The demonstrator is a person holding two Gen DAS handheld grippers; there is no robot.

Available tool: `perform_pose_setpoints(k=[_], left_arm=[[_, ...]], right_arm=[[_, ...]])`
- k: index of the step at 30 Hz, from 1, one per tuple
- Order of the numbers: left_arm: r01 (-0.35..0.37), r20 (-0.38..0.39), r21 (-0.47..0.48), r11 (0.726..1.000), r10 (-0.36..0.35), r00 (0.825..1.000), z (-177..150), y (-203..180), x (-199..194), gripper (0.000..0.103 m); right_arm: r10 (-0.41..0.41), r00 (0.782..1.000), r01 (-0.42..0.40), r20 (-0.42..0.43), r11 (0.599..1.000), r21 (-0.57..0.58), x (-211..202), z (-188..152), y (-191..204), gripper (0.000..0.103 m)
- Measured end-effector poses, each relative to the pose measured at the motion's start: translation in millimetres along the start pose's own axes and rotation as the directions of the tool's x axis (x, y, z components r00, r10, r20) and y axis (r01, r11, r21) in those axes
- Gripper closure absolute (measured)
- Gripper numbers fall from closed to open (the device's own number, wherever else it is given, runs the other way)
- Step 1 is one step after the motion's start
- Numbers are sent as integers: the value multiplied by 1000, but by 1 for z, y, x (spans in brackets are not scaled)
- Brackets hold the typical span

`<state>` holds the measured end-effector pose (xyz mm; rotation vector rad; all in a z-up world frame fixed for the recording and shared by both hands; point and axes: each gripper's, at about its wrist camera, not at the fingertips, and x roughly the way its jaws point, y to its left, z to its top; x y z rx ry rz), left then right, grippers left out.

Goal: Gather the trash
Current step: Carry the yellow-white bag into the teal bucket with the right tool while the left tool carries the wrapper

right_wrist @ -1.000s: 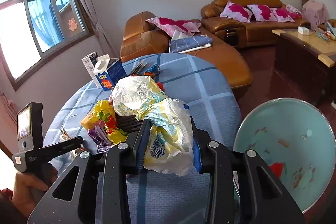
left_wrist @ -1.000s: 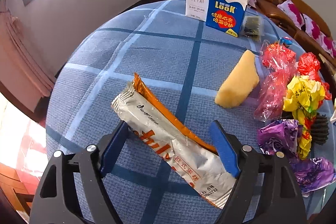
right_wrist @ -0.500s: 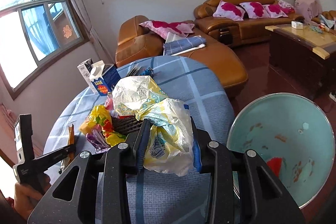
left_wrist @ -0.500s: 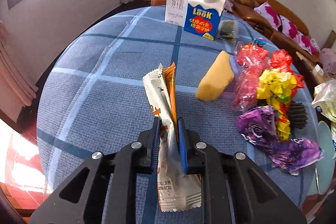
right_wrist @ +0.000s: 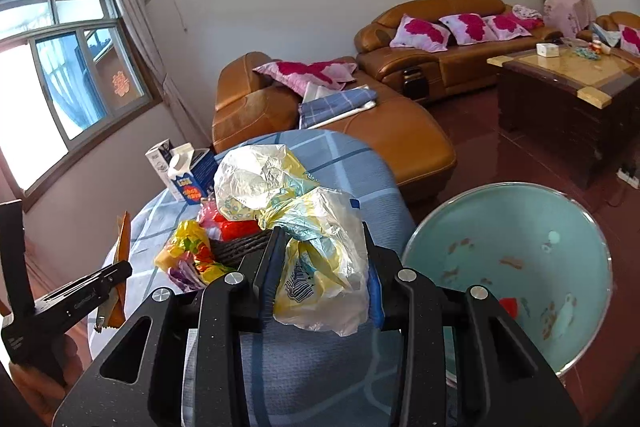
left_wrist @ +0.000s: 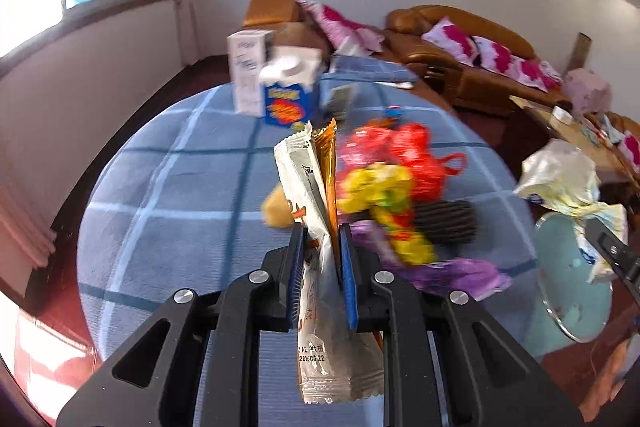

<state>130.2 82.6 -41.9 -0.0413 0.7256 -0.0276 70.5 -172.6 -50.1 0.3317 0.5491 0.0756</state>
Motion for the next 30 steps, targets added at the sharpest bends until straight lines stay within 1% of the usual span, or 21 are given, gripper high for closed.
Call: perform_pose_setpoints(k=[4,14,19,21,25,30], left_arm=[[44,9,41,998,-44,999,2,-29,-2,86],[103,16,135,986,-106,994,-4,-91,-10,85],[128,14,177,976,-132,991,-4,-115,-10,85],[143,17,194,970,-149,989,-4,-126,-9,85],[167,9,226,960,-174,985,-6,-146,-7,85],[193,0,261,946,-200,980,-6,-170,-5,84]], right_arm=[[-22,1000,21,17,1000,9,-9,-1,-11,67],[-98,995,96,32,994,43,-29,-4,-47,67],[-152,987,149,44,987,67,-38,-1,-64,67],[-181,982,178,48,982,68,-40,1,-70,67],[-252,965,249,69,967,50,-45,7,-77,67],[-290,954,286,77,956,62,-50,8,-91,67]])
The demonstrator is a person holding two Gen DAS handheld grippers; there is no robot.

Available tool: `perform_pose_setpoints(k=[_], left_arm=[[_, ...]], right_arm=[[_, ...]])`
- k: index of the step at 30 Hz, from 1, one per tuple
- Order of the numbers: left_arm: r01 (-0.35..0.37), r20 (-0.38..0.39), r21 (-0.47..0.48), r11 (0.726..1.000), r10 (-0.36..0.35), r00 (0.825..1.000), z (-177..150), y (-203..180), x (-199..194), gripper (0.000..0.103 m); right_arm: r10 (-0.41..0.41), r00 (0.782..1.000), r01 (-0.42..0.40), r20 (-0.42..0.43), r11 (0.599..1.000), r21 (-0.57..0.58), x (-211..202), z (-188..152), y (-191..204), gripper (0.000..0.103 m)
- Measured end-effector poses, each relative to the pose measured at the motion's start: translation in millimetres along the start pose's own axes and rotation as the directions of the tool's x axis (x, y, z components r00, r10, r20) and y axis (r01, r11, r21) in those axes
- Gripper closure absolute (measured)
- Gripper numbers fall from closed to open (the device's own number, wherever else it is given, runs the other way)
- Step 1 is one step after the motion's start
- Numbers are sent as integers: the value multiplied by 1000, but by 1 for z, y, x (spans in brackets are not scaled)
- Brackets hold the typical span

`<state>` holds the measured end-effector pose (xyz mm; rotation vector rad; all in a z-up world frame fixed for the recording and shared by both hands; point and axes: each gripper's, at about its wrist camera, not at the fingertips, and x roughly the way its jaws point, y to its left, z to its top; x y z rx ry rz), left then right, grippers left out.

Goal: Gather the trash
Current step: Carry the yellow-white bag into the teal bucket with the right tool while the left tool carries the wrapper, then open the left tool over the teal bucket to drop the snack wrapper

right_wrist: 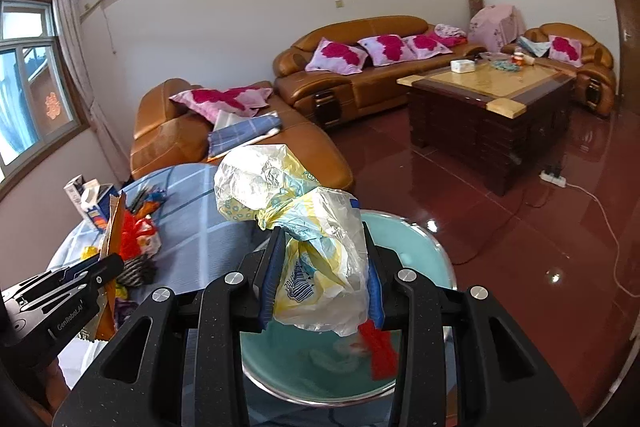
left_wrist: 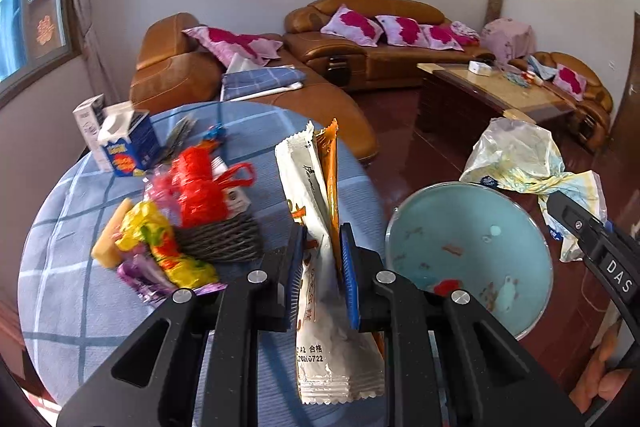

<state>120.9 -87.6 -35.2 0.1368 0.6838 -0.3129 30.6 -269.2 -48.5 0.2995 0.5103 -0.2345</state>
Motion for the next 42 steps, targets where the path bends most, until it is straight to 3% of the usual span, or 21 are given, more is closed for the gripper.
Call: perform_pose_setpoints(k=[9,18,25,29,32,35,38,40,42], left_arm=[[36,-8,67,997,-36,999,7,-39,13,84],[51,-35,108,993,-48,998,7,-65,29,83],[55,-71,137,989,-46,996,2,-80,49,83],[58,-88,139,989,-46,995,0,-84,58,81],[59,-103,131,990,-45,994,-1,-84,64,78],[53,-109,137,989,-38,993,-1,-84,69,72],[40,-110,128,991,-25,994,-2,-85,71,64],[31,-106,120,992,-18,994,-1,-83,70,43],[16,-90,113,993,-6,996,0,-83,67,35]], right_arm=[[-83,996,82,27,996,28,3,6,-29,67],[-161,987,162,-24,986,28,22,-4,-48,67],[-261,963,252,-64,960,-120,41,-13,-43,66],[-291,954,274,-72,944,-186,49,-21,-35,56],[-268,961,253,-75,953,-167,48,-22,-39,48],[-267,962,256,-60,956,-145,42,-19,-42,47],[-256,966,252,-30,963,-95,34,-14,-47,35],[-262,965,261,3,963,-70,27,-11,-49,25],[-290,957,291,33,955,-53,22,-6,-50,16]])
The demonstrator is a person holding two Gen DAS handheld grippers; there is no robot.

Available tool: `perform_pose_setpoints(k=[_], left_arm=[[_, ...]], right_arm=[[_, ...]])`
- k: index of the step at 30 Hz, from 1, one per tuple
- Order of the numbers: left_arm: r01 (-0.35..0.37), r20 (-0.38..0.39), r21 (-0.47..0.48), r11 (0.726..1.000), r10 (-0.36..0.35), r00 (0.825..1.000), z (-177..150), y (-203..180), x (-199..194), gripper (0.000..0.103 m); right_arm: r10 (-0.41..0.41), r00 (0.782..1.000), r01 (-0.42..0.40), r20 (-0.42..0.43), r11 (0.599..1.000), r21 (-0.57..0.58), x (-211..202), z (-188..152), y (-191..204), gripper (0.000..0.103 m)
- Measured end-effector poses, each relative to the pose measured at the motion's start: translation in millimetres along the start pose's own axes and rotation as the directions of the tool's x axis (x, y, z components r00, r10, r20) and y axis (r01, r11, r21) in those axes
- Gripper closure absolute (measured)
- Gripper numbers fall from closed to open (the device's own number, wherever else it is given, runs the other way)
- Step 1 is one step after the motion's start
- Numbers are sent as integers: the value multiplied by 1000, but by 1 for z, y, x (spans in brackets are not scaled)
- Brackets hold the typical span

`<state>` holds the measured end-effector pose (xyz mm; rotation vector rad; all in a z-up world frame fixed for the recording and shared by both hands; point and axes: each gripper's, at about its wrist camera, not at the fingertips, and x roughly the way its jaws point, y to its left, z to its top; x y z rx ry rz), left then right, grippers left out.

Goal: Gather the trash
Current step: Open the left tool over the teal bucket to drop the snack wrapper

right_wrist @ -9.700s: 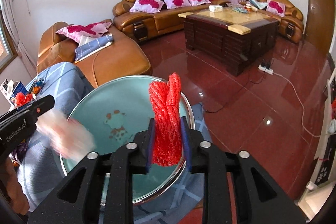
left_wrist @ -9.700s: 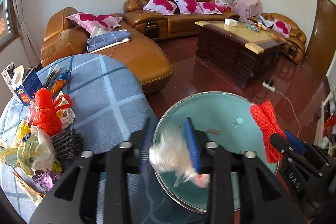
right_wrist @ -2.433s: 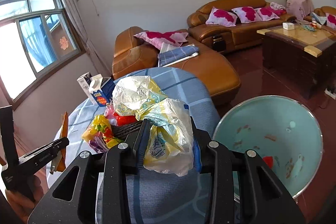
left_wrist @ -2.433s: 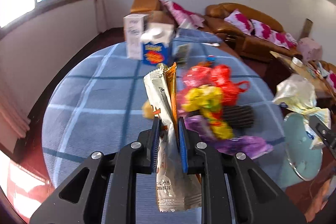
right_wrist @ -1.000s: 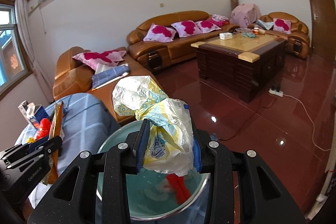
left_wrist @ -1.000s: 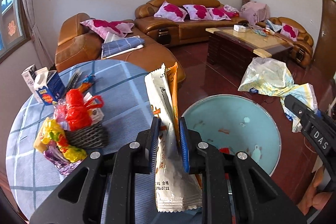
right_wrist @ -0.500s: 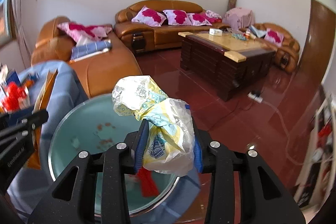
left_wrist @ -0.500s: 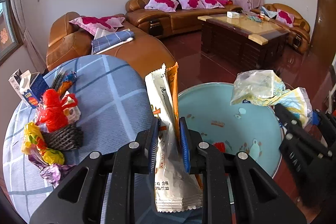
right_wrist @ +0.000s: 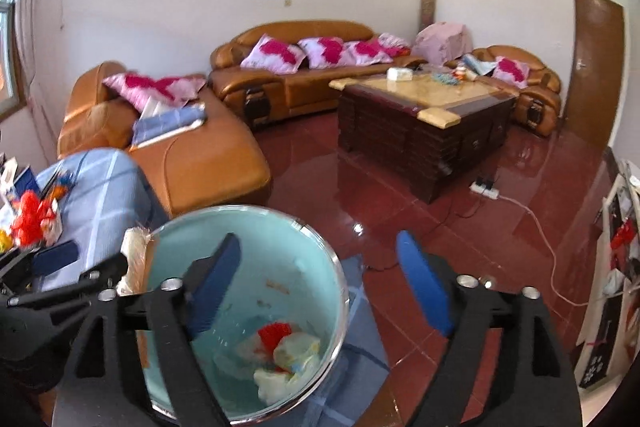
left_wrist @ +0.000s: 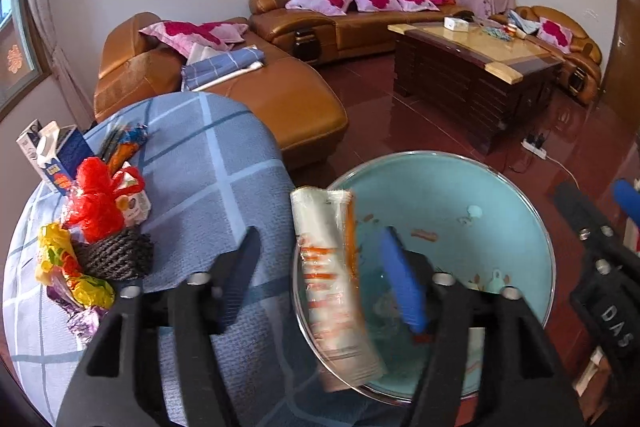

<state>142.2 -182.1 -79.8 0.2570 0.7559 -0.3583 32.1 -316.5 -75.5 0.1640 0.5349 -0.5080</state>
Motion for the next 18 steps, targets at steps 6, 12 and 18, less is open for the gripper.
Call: perform_pose_setpoints(k=[6,12,18], left_arm=[[-21,27,-16,1000,21,999,3,7,-13,18],[-46,39,-47,998,47,998,-2,29,-26,14],[-83,11,-77,994,84,996,-12,58,-33,14]], right_arm=[[-211,977,211,-16,977,24,-4,3,-5,7],[-109,994,110,26,993,-34,-13,-4,15,7],[42,997,-44,-68,998,-36,-8,-9,36,7]])
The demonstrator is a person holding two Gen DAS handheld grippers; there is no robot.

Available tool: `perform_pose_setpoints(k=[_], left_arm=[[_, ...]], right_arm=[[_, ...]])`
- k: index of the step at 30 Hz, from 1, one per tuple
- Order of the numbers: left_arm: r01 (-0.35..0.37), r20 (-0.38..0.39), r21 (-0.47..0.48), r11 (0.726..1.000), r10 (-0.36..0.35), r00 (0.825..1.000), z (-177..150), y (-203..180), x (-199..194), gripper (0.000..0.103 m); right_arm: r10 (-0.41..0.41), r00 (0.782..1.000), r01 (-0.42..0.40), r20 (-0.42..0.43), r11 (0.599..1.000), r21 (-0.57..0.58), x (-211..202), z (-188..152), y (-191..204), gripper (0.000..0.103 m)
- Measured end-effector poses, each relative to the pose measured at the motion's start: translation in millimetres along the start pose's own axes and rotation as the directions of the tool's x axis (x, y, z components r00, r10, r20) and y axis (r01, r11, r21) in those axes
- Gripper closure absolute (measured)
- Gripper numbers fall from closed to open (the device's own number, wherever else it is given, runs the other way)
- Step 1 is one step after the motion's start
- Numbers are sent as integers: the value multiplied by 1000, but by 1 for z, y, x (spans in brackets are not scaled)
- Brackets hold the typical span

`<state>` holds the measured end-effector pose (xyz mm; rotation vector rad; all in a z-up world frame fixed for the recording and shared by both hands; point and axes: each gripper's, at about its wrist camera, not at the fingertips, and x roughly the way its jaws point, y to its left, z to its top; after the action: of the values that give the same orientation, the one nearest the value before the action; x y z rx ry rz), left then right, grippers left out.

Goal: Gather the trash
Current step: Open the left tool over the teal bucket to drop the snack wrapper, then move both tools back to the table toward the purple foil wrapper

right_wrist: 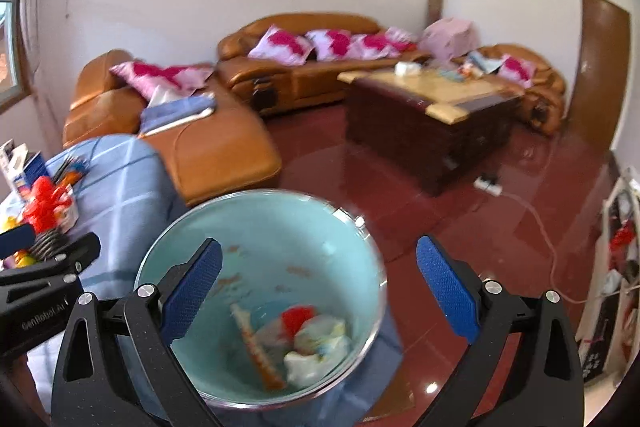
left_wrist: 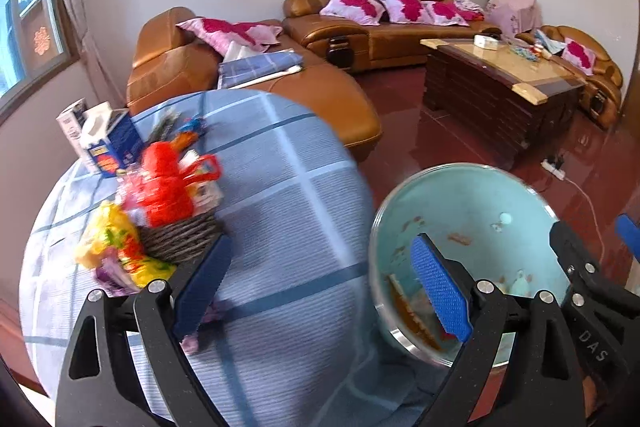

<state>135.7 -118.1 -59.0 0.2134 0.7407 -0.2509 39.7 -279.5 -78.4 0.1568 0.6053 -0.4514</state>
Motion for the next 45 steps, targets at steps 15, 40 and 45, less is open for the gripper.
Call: perform_pose_setpoints(k=[15,40,45], left_arm=[[-97,-37,-120,988,93,995,-33,99,-6,10],[-167,-78,-289,943,150,986,-99,263,-39,10],[-141,-62,-253,957,129,990,-103,267,-54,10]], right_arm=[[194,979,-198,-61,978,-72,-11,7,81,7],[449,874,-485,-185,833,-266,-13,-6,229,35],[462,862,-504,-208,821,-267,-8,-6,237,37]])
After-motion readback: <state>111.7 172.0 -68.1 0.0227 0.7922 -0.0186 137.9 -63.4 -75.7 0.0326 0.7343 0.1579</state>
